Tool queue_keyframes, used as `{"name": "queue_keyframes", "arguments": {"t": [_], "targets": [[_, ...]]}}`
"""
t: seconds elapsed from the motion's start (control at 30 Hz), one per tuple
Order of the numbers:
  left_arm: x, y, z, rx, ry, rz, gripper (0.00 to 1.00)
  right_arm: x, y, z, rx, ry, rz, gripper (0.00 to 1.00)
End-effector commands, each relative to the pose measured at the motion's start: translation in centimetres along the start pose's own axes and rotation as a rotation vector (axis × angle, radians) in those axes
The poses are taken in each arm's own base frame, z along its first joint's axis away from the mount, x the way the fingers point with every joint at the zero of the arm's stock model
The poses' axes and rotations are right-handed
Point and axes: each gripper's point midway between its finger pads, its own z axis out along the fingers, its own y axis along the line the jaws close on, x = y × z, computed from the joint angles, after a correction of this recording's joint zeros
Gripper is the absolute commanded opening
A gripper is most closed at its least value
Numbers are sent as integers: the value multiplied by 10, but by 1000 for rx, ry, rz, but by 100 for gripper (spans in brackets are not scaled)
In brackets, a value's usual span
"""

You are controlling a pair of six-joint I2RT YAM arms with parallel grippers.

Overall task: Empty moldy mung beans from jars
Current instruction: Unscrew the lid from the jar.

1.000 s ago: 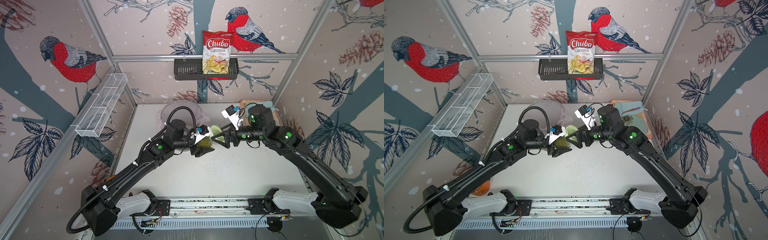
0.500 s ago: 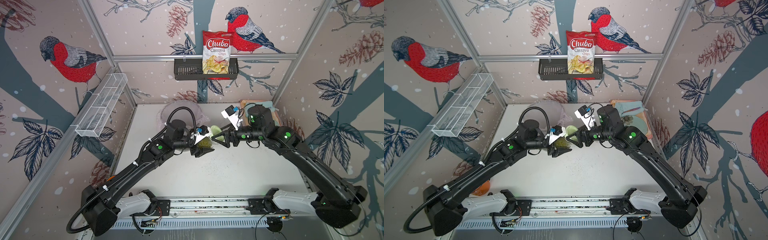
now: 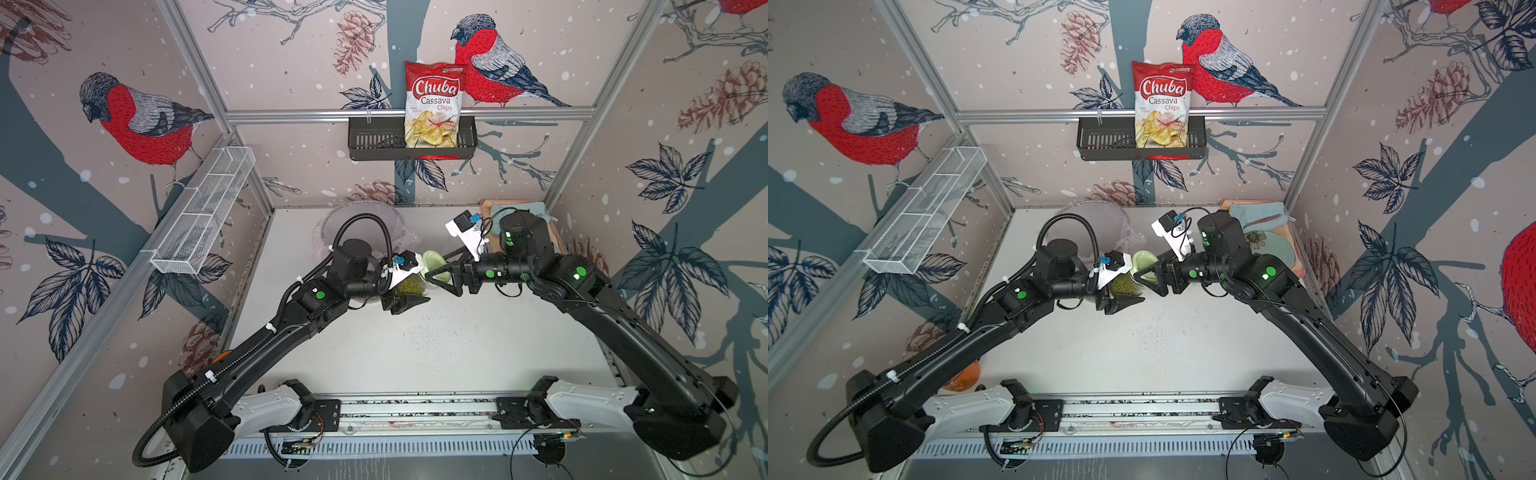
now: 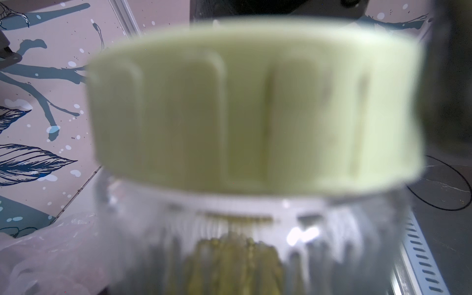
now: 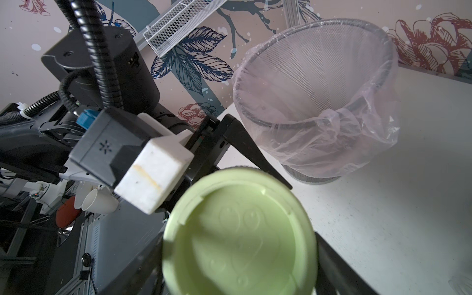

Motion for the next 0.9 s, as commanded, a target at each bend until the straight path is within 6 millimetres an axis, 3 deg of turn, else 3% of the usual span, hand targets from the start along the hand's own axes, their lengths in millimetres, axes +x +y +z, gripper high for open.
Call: {"name": "queue_keyframes", "arguments": {"t": [0.0, 0.33, 0.6, 0.87], "targets": [[-24, 4, -5, -22, -85, 56, 0, -5, 1, -3, -21, -26, 5, 68], [-27, 2, -7, -12, -101, 61, 0, -2, 5, -4, -59, -26, 4, 68], [-32, -8, -9, 38, -122, 61, 0, 0, 16, -12, -88, -70, -105, 70], [-32, -8, -8, 45, -120, 59, 0, 8, 10, -5, -85, -41, -106, 70]]}}
